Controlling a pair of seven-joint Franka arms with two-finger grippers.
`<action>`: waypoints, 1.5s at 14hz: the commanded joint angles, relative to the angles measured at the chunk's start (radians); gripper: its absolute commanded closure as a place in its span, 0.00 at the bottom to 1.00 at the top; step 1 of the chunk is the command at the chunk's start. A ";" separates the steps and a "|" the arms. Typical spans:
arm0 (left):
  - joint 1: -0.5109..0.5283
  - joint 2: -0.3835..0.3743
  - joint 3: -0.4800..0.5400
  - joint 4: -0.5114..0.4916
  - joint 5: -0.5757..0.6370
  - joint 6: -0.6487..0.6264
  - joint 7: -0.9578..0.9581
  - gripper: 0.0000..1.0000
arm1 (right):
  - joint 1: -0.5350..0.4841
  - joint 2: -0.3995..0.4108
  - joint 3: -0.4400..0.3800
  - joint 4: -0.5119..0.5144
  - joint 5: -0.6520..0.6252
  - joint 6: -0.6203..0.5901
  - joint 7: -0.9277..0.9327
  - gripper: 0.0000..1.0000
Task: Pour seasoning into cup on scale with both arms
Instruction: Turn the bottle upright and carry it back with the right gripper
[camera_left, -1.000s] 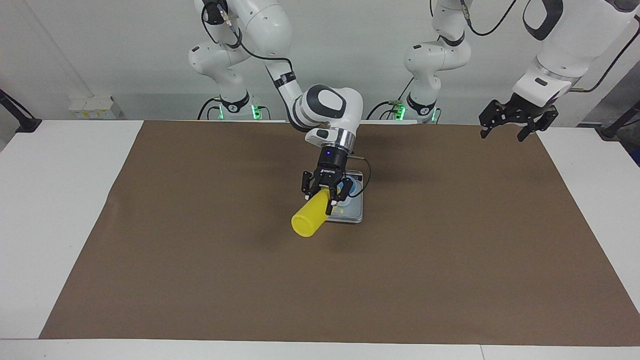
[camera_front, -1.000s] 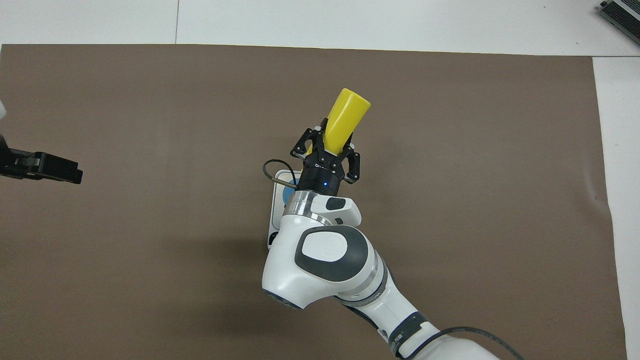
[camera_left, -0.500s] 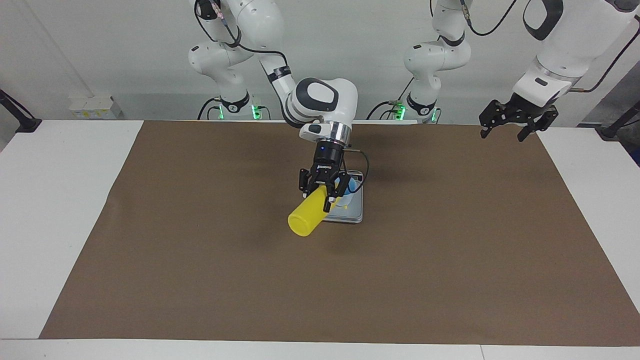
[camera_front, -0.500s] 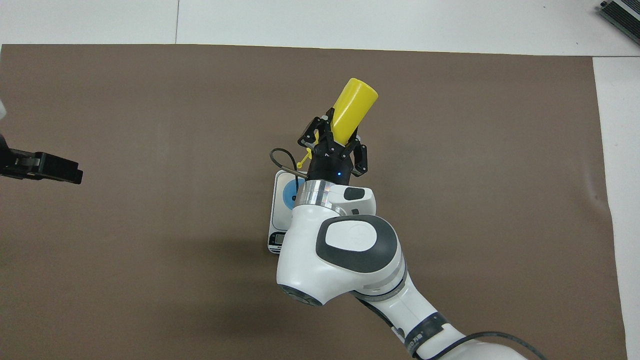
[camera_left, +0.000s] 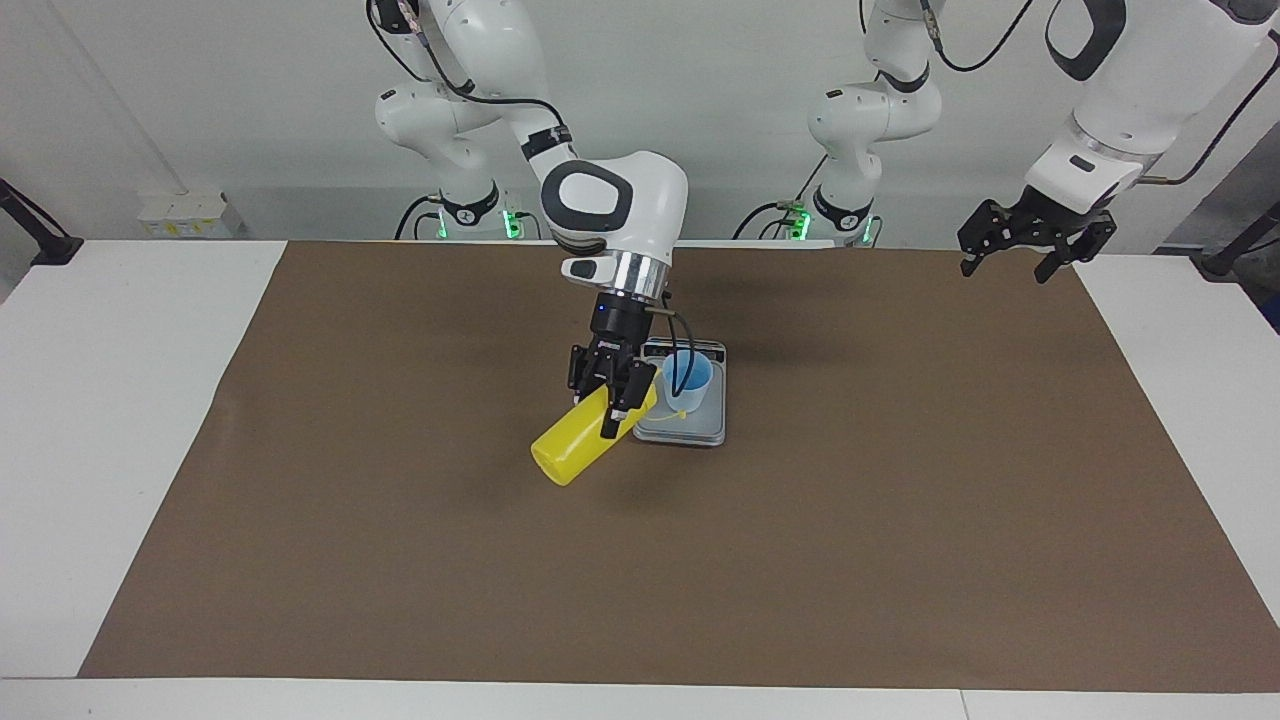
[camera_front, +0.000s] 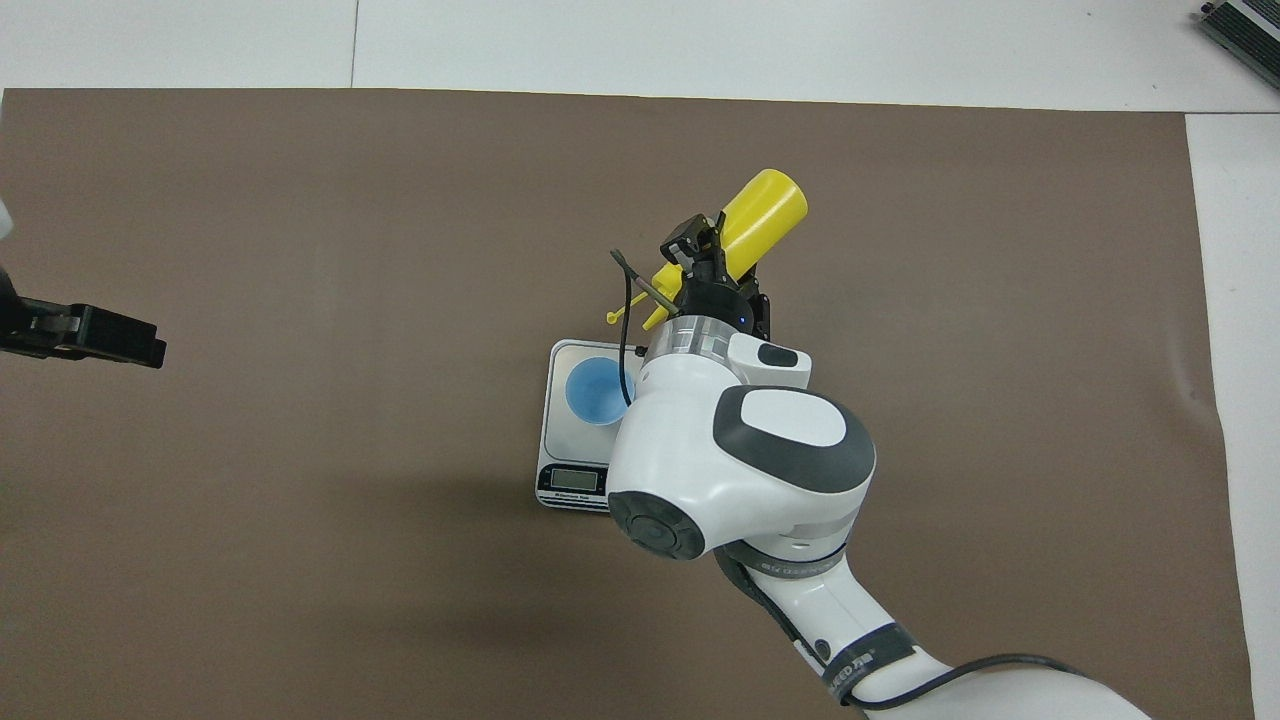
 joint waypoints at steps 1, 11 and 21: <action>0.013 -0.023 -0.006 -0.018 0.015 -0.011 0.000 0.00 | -0.051 -0.038 0.007 -0.017 0.226 0.015 -0.121 1.00; 0.013 -0.023 -0.006 -0.018 0.015 -0.011 0.000 0.00 | -0.259 -0.086 0.006 -0.011 1.036 -0.267 -0.886 1.00; 0.013 -0.023 -0.006 -0.018 0.015 -0.011 0.000 0.00 | -0.571 -0.081 0.004 -0.011 1.521 -0.421 -1.212 1.00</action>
